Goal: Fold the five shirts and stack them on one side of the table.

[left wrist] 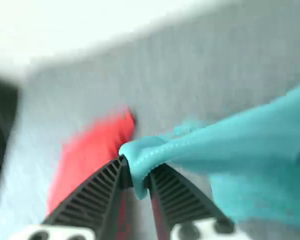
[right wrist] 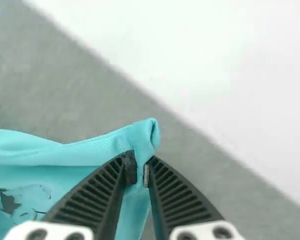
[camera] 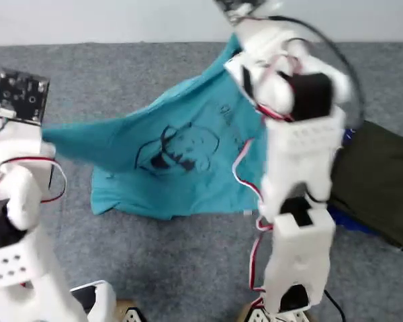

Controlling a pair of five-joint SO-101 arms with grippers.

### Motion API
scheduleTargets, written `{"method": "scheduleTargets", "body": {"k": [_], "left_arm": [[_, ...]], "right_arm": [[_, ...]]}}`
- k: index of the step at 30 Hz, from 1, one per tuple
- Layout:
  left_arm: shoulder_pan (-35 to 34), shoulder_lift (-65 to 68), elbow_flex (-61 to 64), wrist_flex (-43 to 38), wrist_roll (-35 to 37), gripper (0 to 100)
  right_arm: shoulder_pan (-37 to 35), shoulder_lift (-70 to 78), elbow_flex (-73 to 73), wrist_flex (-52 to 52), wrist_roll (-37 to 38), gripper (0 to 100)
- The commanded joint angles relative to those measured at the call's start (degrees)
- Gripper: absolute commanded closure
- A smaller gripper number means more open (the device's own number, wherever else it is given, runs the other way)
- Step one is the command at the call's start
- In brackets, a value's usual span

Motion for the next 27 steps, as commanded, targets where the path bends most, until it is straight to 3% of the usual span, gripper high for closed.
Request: {"method": "scheduleTargets", "body": {"k": [1,9,11,17,23,27], "left_arm": [[2.3,-0.6,-6.9,-9.6,0.4,99],[3.4,-0.5,-15.5,-27.0,0.2,99],[5.3,-0.5,-18.1,-29.1,-2.8,99],[12.0,-0.6,-26.9,-29.4,-13.5,99],[12.4,-0.7,-34.3,-29.3,-18.4,99],[12.4,-0.9,-37.7,-29.2,-20.0,99]], "right_arm": [[3.3,-9.5,-2.9,1.4,0.4,98.7],[12.4,-20.8,-2.9,0.4,0.4,98.8],[14.4,-23.2,-2.8,1.2,0.4,98.8],[18.0,-30.4,-2.5,2.0,0.4,98.8],[20.7,-36.3,-2.5,2.1,0.7,98.8],[22.2,-38.3,-2.3,2.4,4.9,98.8]]}}
